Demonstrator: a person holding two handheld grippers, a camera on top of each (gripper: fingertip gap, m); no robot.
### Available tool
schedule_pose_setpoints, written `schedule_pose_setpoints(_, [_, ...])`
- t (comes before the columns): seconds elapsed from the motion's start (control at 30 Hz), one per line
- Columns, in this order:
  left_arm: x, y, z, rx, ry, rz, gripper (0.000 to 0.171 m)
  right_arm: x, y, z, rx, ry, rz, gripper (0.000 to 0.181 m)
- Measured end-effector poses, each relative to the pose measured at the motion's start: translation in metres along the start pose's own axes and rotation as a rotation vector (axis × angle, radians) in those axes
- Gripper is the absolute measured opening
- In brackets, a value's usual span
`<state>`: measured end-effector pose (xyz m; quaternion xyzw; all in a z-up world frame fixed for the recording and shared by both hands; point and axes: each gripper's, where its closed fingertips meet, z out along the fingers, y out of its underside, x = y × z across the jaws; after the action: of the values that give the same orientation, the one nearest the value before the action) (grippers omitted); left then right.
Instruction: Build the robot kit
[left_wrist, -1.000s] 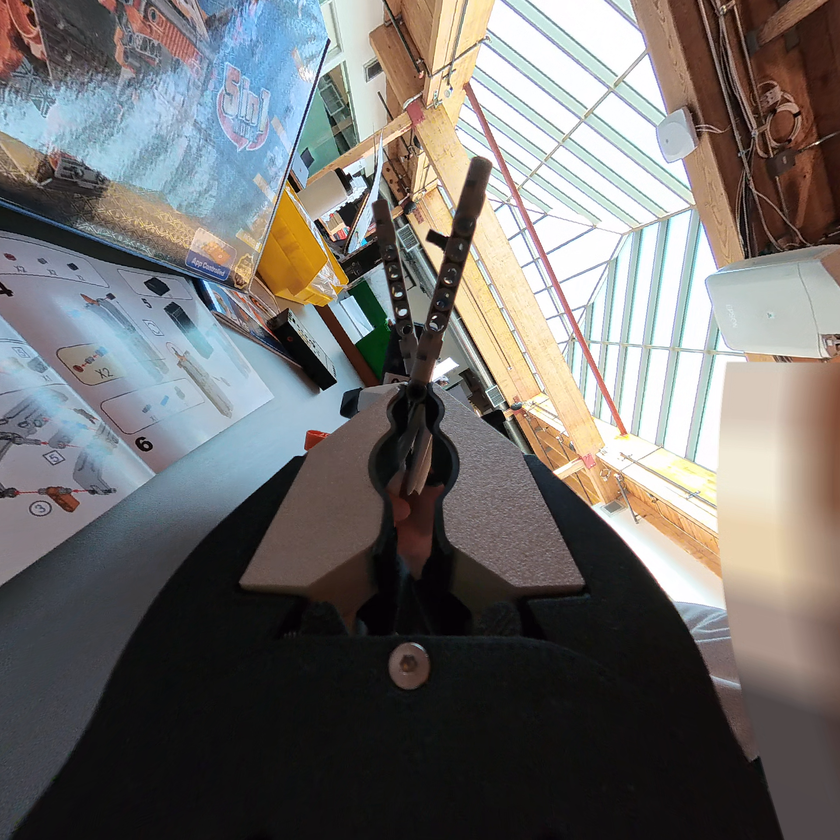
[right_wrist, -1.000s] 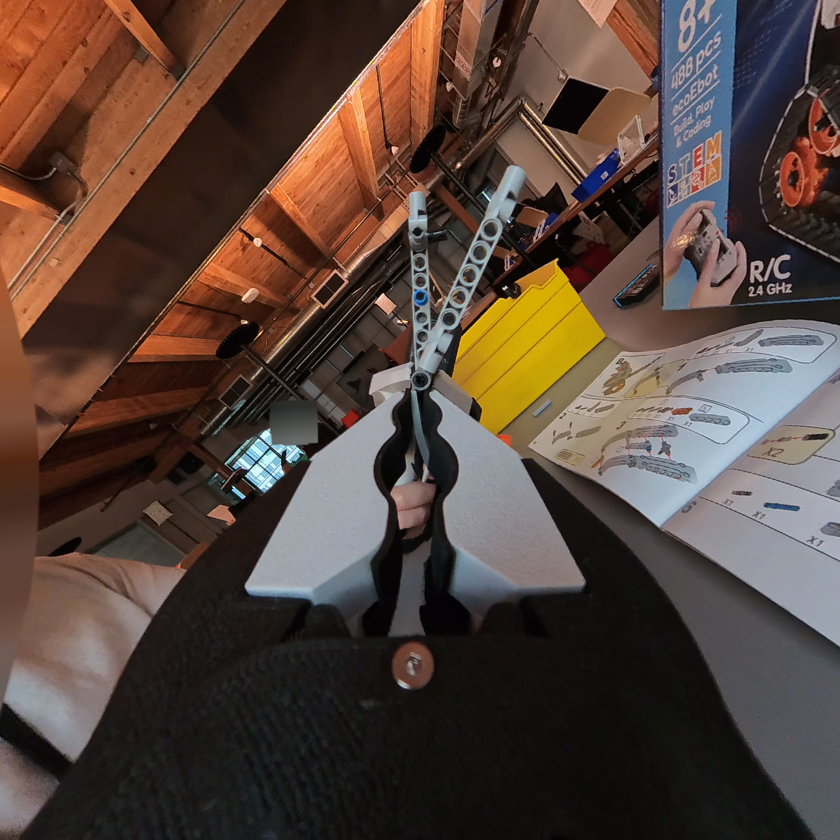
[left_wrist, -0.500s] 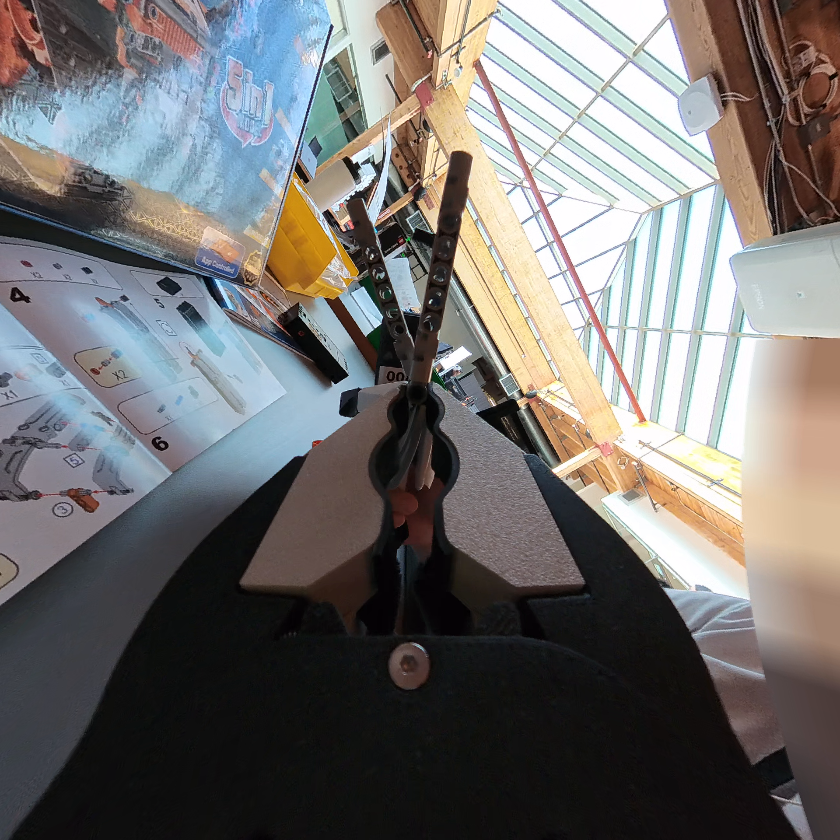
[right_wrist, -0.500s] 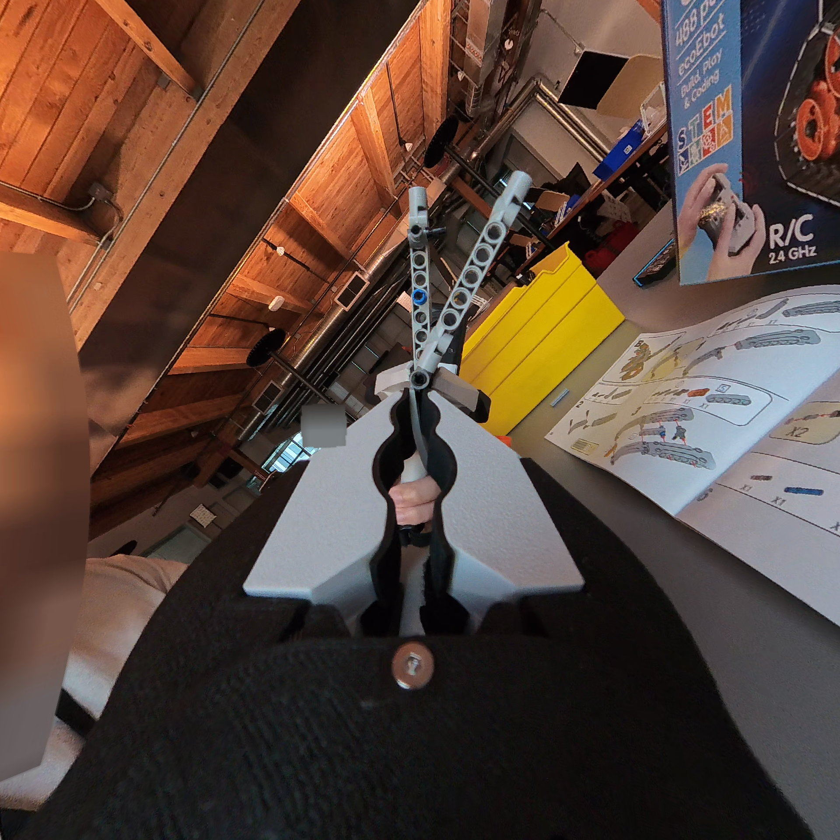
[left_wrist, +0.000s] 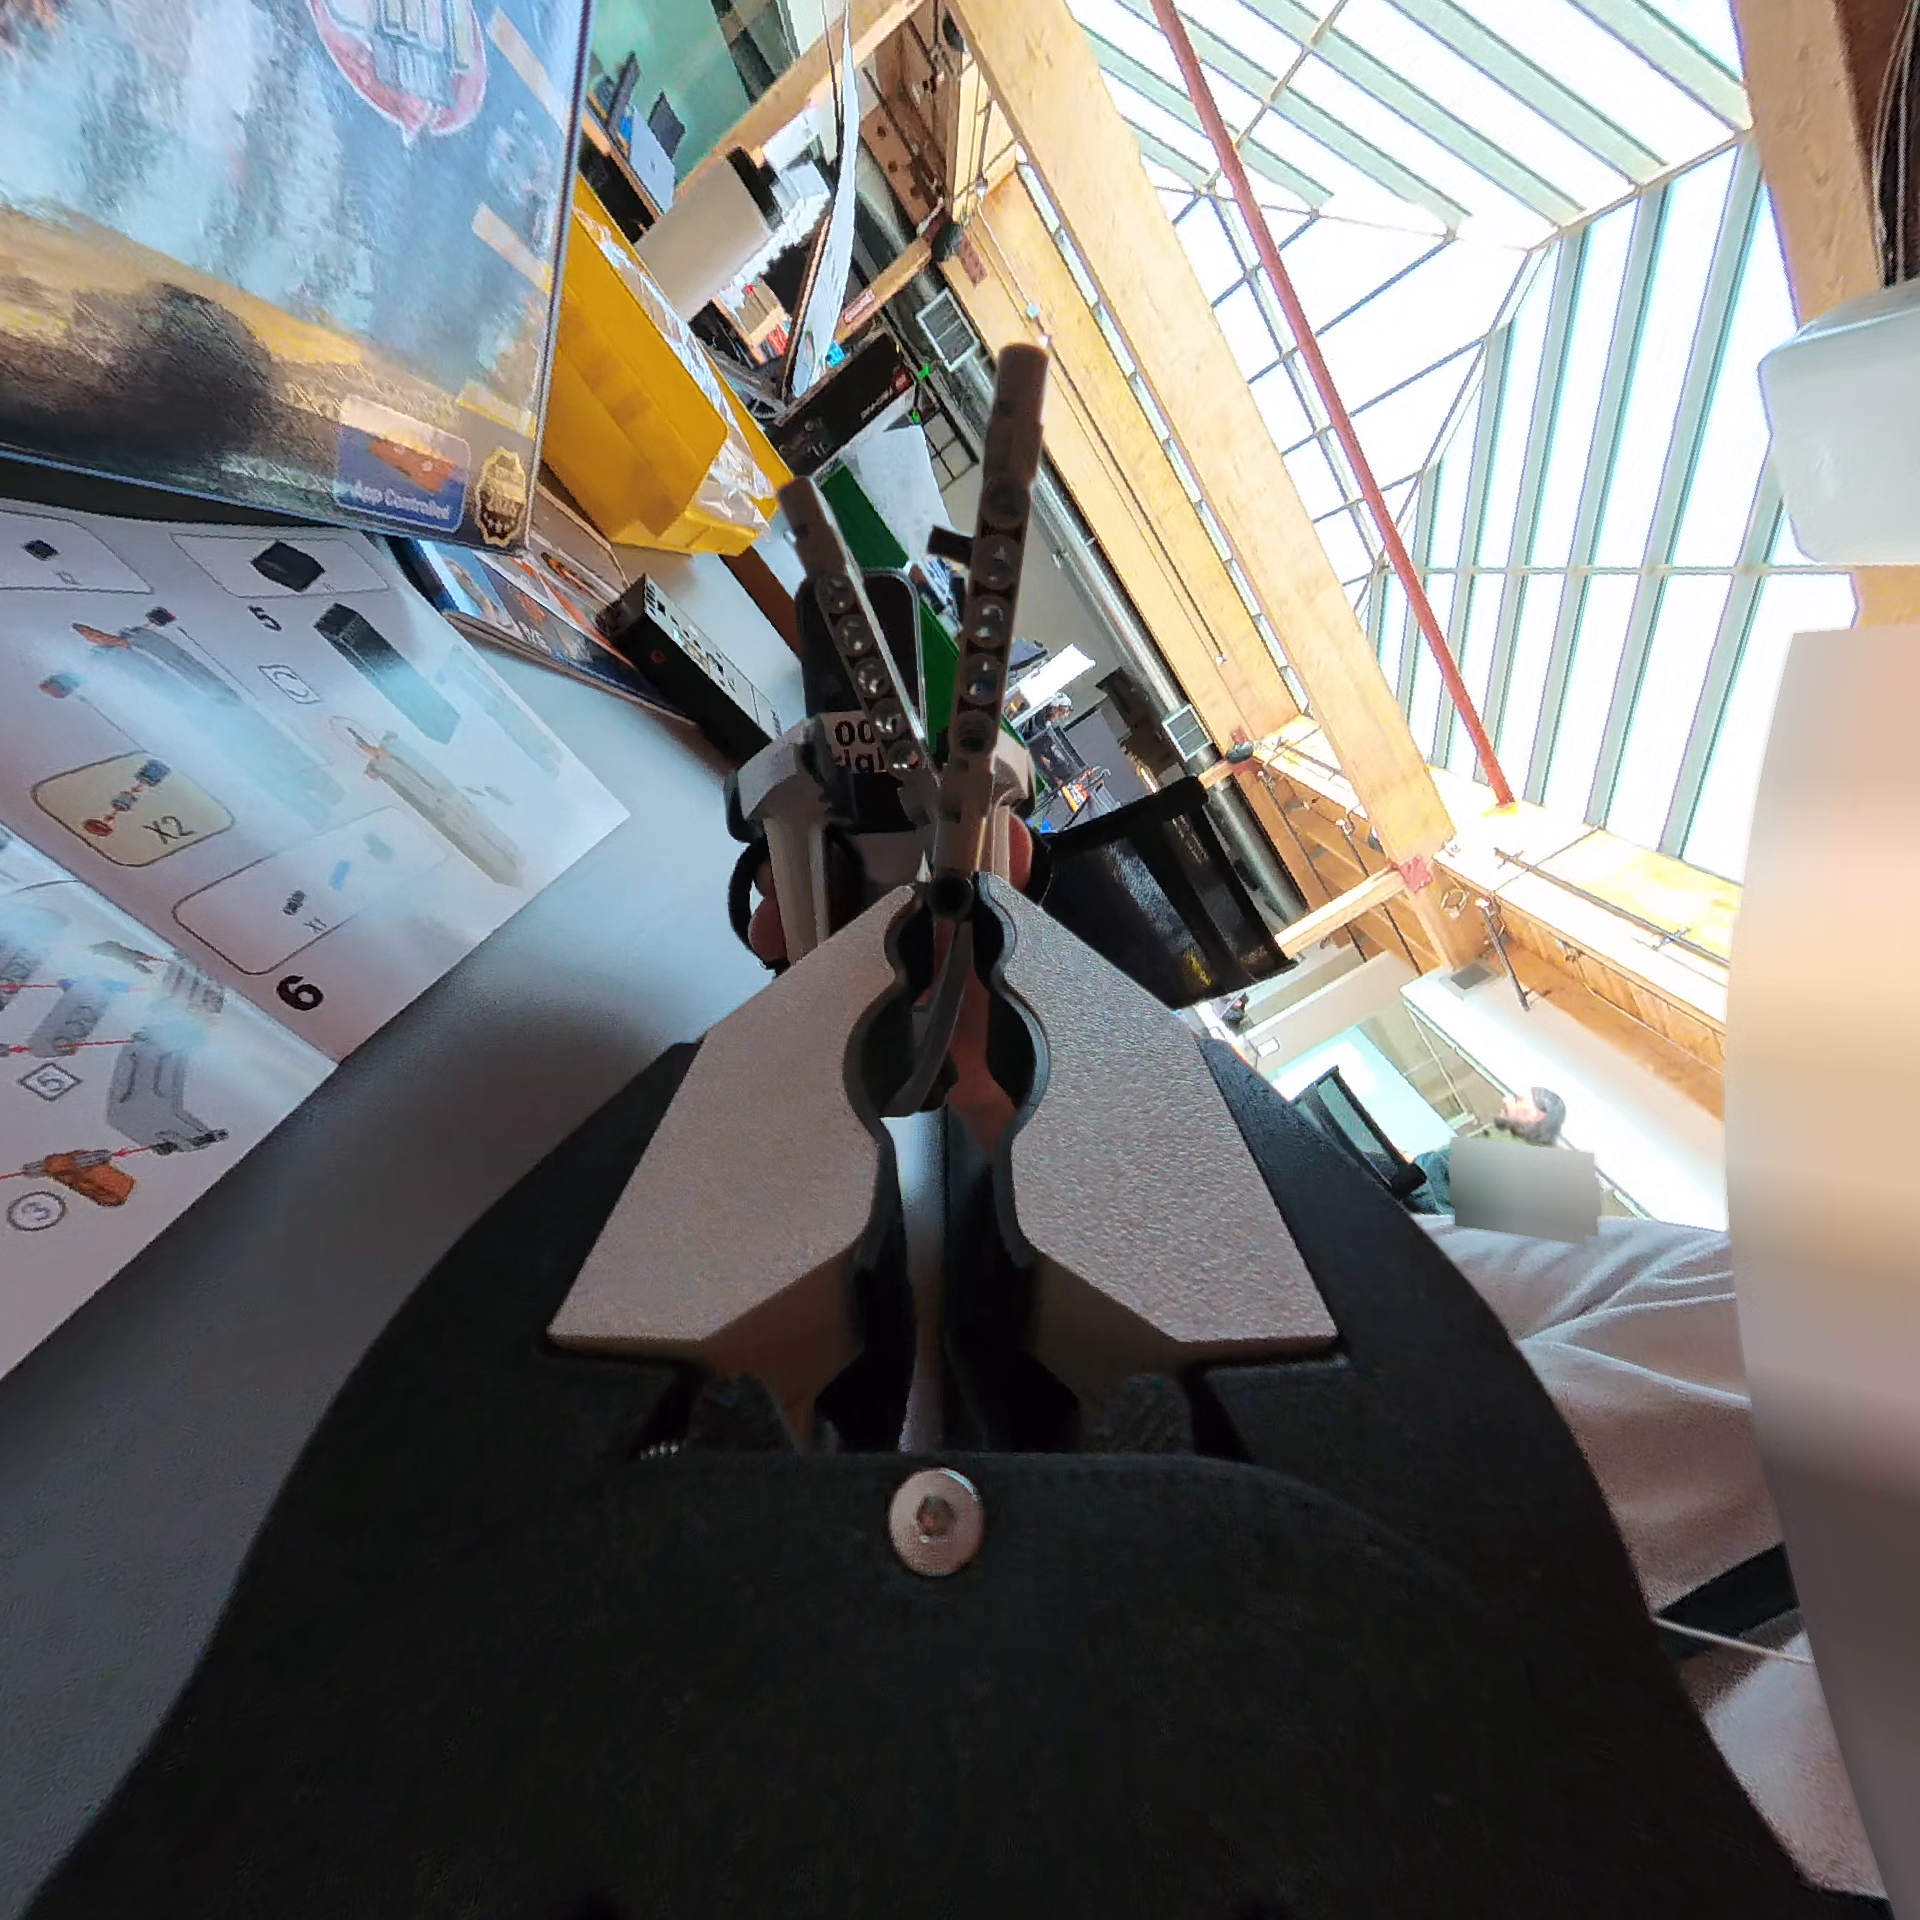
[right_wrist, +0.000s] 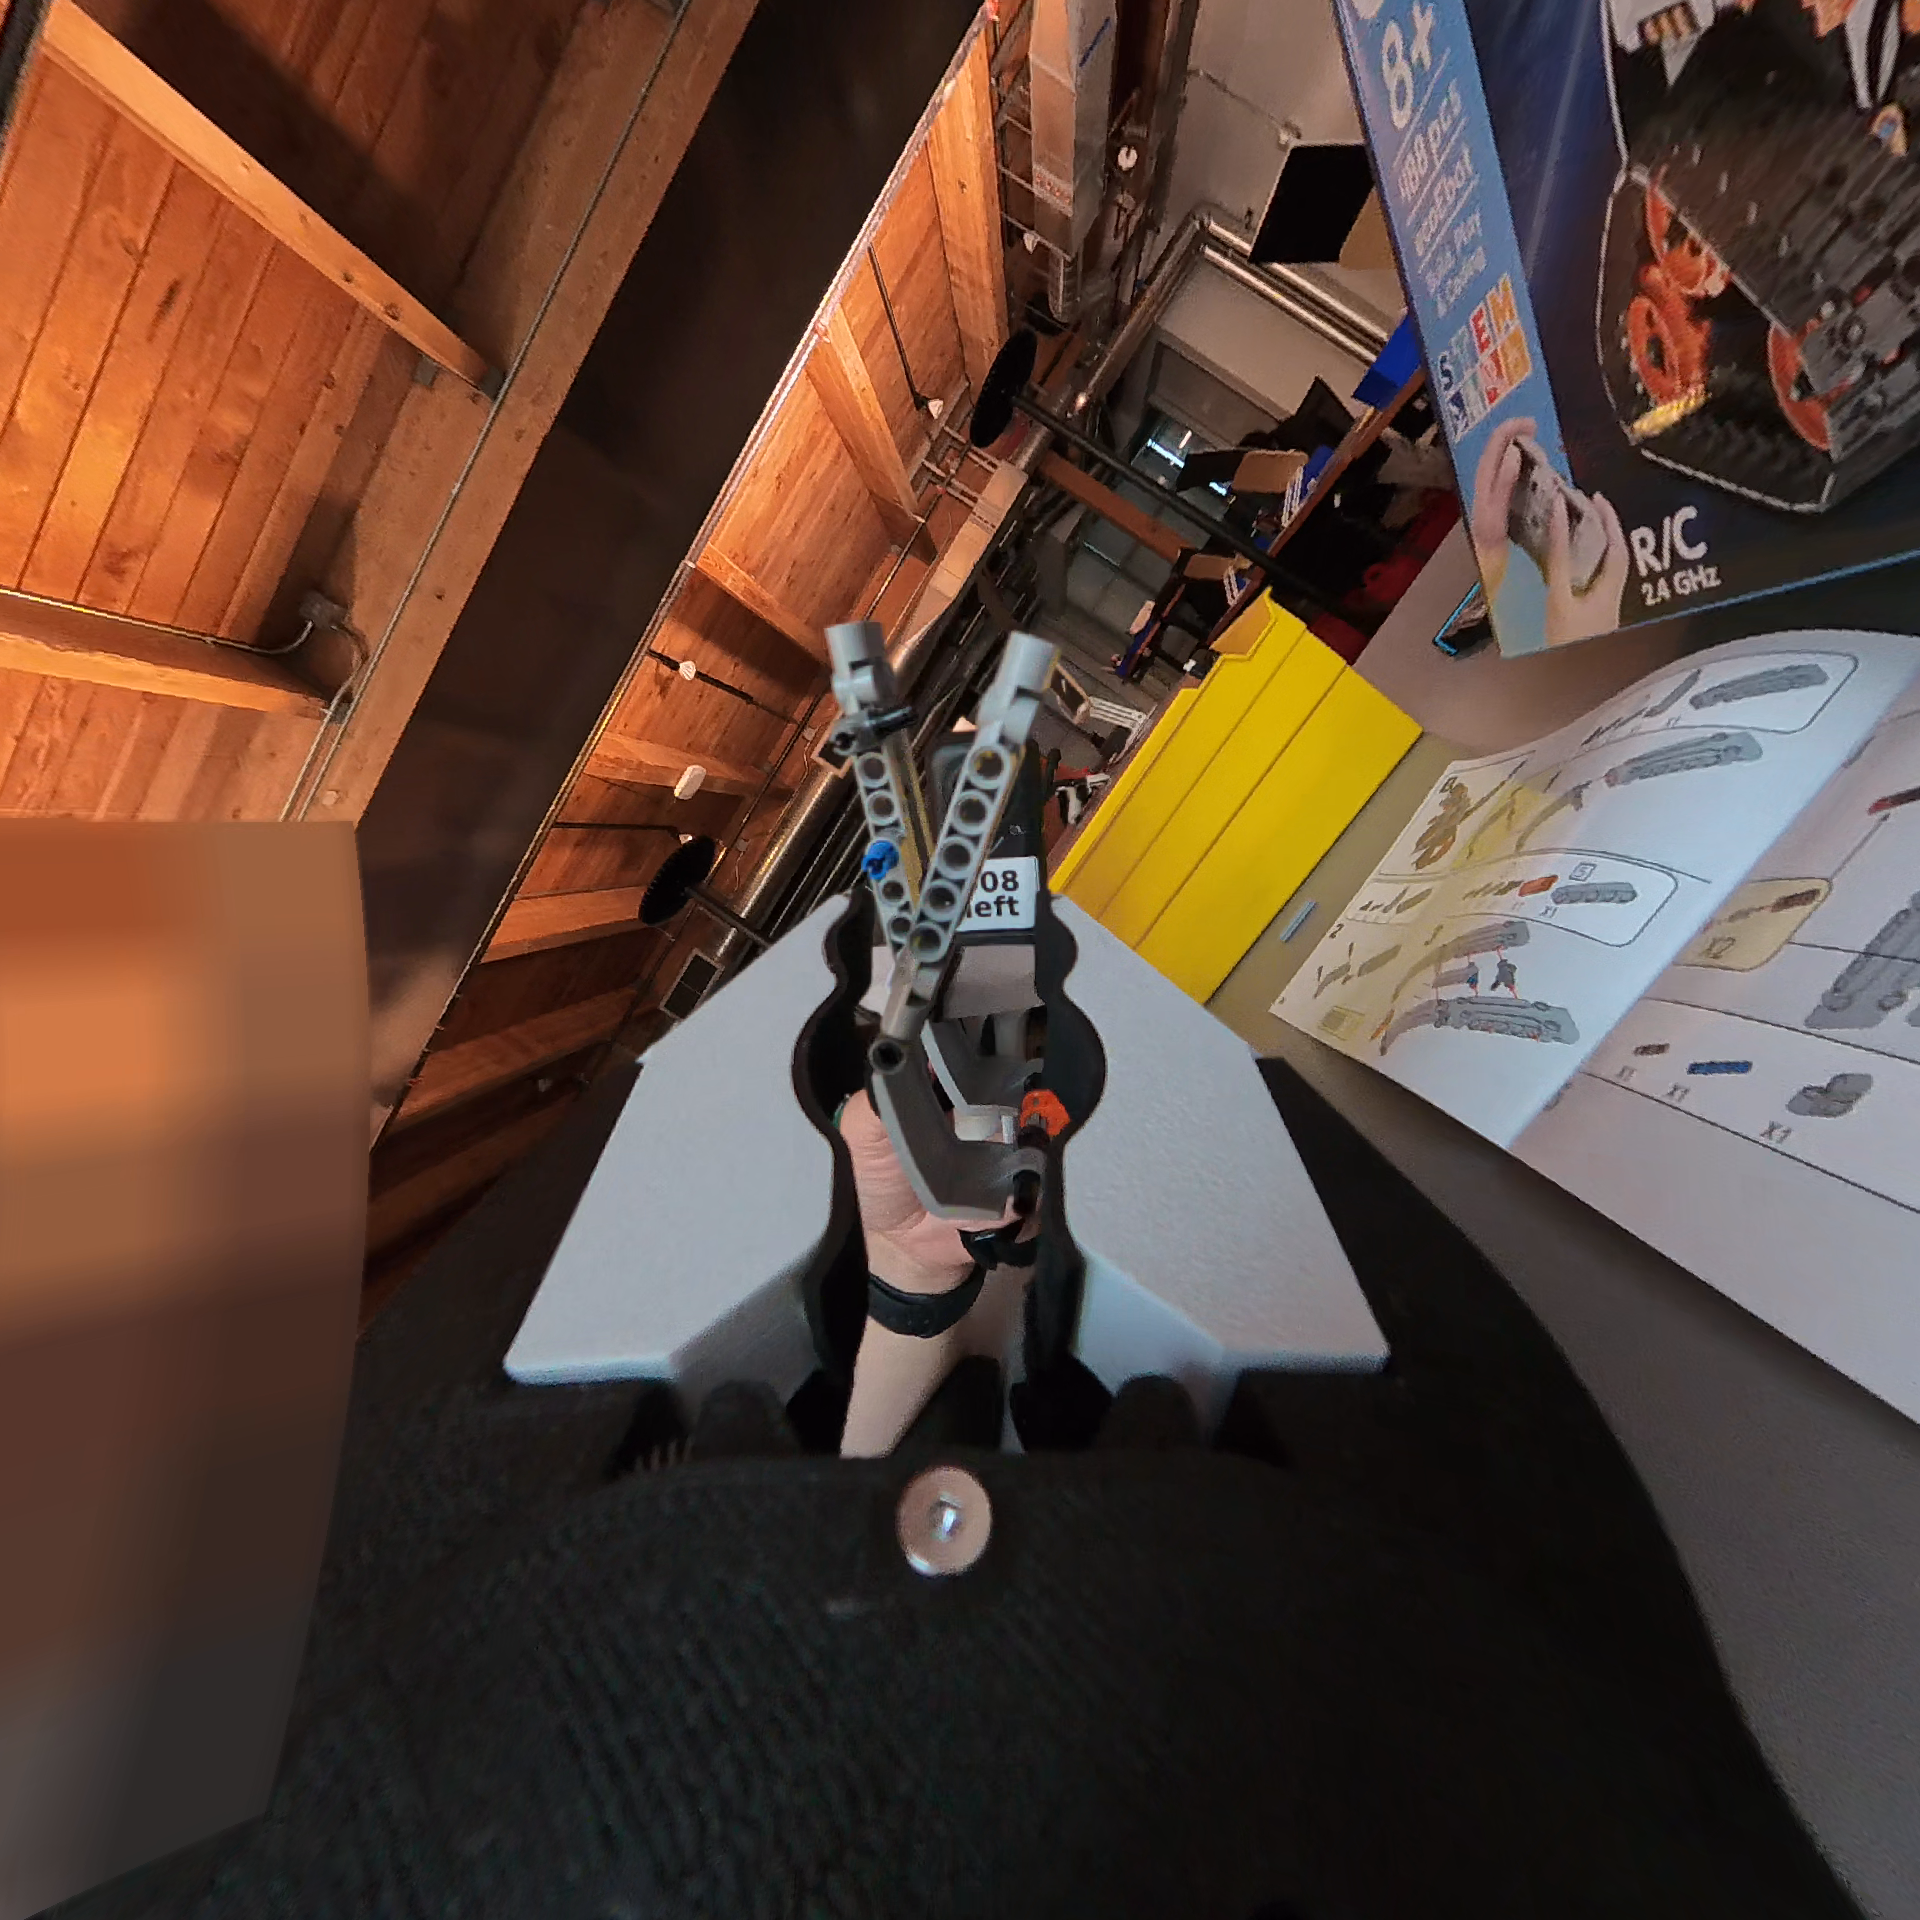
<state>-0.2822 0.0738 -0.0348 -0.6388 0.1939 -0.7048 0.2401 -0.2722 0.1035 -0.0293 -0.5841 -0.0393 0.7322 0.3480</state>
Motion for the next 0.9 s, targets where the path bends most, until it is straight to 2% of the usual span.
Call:
schedule_pose_setpoints(0.03, [0.000, 0.002, 0.001, -0.012, 0.003, -0.001, 0.004, 0.001, 0.000, 0.001, 0.001, 0.003, -0.001, 0.027])
schedule_pose_setpoints(0.1, [-0.002, 0.003, 0.003, -0.015, 0.007, -0.015, 0.004, -0.002, -0.002, -0.001, 0.009, -0.006, -0.020, 0.009])
schedule_pose_setpoints(0.33, [-0.006, 0.004, 0.003, -0.008, 0.043, -0.068, 0.007, -0.001, -0.002, -0.003, 0.035, -0.005, -0.002, 0.007])
schedule_pose_setpoints(0.4, [-0.008, 0.003, 0.002, -0.011, 0.022, -0.049, 0.019, 0.001, -0.002, -0.005, 0.034, 0.003, 0.005, 0.005])
schedule_pose_setpoints(0.47, [-0.007, -0.006, -0.002, 0.037, 0.037, -0.051, 0.026, 0.003, 0.003, -0.004, 0.005, 0.020, 0.014, 0.005])
schedule_pose_setpoints(0.53, [-0.003, -0.013, -0.007, 0.067, 0.070, -0.054, 0.025, 0.007, 0.008, -0.003, -0.014, 0.043, 0.008, 0.005])
schedule_pose_setpoints(0.63, [-0.001, -0.013, -0.007, 0.048, 0.062, 0.002, 0.026, 0.005, 0.015, 0.003, -0.045, 0.034, 0.018, 0.005])
schedule_pose_setpoints(0.73, [0.001, -0.010, -0.005, 0.034, 0.052, 0.063, 0.011, 0.007, 0.023, 0.007, -0.083, 0.050, 0.006, 0.005])
schedule_pose_setpoints(0.9, [0.000, -0.014, -0.007, 0.066, 0.022, 0.094, 0.006, 0.004, 0.022, 0.010, -0.050, 0.028, -0.002, 0.005])
